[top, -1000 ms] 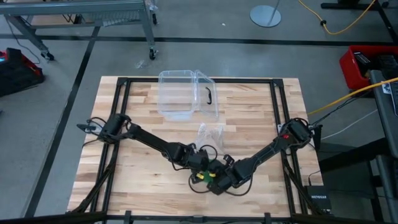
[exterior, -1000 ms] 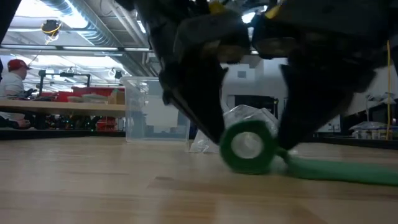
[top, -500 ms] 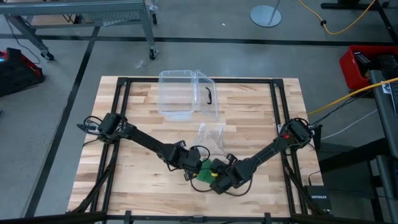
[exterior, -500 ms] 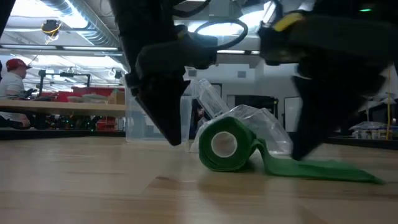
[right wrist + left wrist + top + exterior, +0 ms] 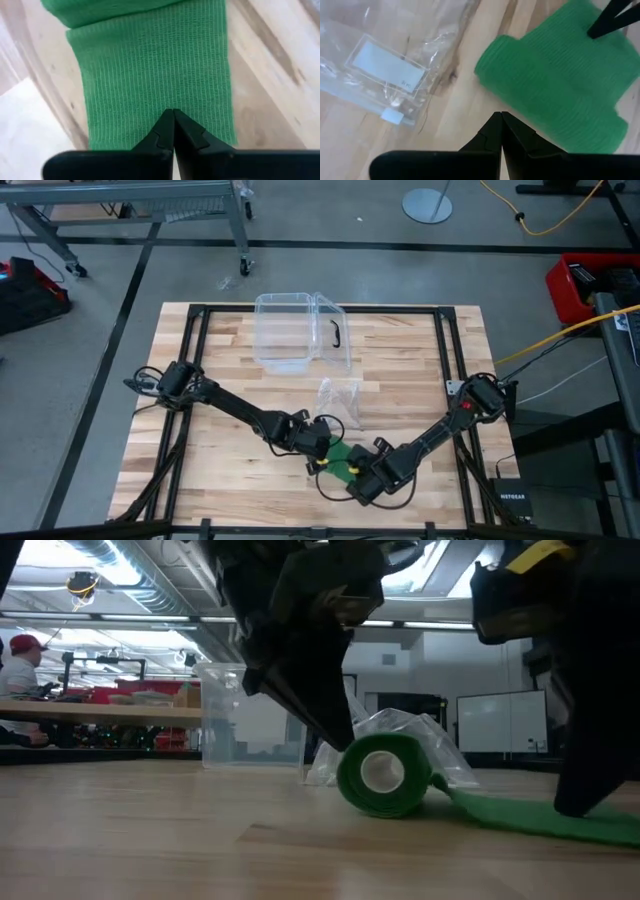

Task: Roll bandage
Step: Roll the green bandage, then prepare the transparent zip bag

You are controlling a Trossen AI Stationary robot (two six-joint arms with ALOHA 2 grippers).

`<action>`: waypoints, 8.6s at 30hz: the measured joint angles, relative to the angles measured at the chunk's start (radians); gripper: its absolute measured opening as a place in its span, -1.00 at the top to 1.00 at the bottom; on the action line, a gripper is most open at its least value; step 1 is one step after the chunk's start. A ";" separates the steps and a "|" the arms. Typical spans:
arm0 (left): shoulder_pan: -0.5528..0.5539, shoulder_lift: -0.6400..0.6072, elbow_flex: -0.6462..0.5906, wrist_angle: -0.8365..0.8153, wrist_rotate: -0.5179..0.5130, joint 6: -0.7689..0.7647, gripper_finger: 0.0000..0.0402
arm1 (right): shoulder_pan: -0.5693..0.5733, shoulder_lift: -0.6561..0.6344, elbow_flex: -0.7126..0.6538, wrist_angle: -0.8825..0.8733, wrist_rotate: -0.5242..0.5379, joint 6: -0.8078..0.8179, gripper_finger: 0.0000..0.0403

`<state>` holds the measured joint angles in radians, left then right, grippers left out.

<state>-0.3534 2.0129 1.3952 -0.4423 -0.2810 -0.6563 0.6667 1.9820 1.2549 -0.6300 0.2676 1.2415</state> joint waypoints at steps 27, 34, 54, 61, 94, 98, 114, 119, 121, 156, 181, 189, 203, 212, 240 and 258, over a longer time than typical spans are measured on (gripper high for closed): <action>-0.008 0.079 0.000 0.231 0.115 0.030 1.00 | 0.076 0.000 0.128 -0.333 0.003 0.127 0.97; 0.002 0.079 0.000 0.329 0.125 0.062 1.00 | 0.133 0.000 0.176 -0.450 -0.021 0.240 0.97; 0.038 0.071 0.010 0.261 0.019 0.012 1.00 | 0.166 0.000 0.186 -0.450 -0.013 0.305 0.97; 0.032 0.087 0.010 0.254 0.042 -0.028 1.00 | 0.165 0.000 0.186 -0.449 0.011 0.300 0.97; 0.018 0.179 0.086 0.656 0.329 0.094 1.00 | 0.216 -0.003 0.186 -0.592 -0.010 0.411 0.97; 0.022 0.179 0.086 0.653 0.330 0.116 1.00 | 0.257 -0.024 0.186 -0.694 -0.011 0.532 0.97; 0.029 0.177 0.086 0.664 0.346 0.200 0.30 | 0.351 -0.037 0.184 -0.426 -0.012 0.613 0.97; 0.029 0.169 0.086 0.649 0.354 0.183 0.29 | 0.347 -0.036 0.116 -0.298 0.013 0.605 0.97; 0.029 0.152 0.086 0.626 0.359 0.199 0.34 | 0.346 -0.035 0.075 -0.255 0.009 0.617 0.97; 0.034 0.047 0.087 0.128 0.367 0.458 0.30 | 0.308 -0.037 -0.045 -0.109 -0.122 0.667 0.89; 0.191 -0.027 0.086 -0.294 0.183 0.371 0.50 | 0.283 -0.053 -0.046 -0.043 -0.189 0.615 0.05; 0.285 -0.031 0.085 -0.321 0.197 0.402 0.55 | 0.290 -0.054 -0.046 -0.043 -0.177 0.568 0.05; 0.354 -0.053 0.084 -0.455 0.305 0.480 0.70 | 0.343 -0.054 -0.046 -0.036 -0.122 0.565 0.05; 0.348 -0.297 0.084 -0.470 0.198 0.438 0.76 | 0.344 -0.054 -0.046 -0.036 -0.119 0.562 0.05; 0.137 -0.948 -0.661 0.080 0.026 0.032 0.80 | 0.342 -0.055 -0.046 -0.028 -0.100 0.556 0.05; 0.149 -0.636 -0.736 0.575 0.028 0.010 0.80 | 0.341 -0.055 -0.046 -0.026 -0.094 0.556 0.05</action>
<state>-0.2047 1.3769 0.6590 0.1331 -0.2532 -0.6461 1.0077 1.9266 1.2091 -0.6563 0.1738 1.7977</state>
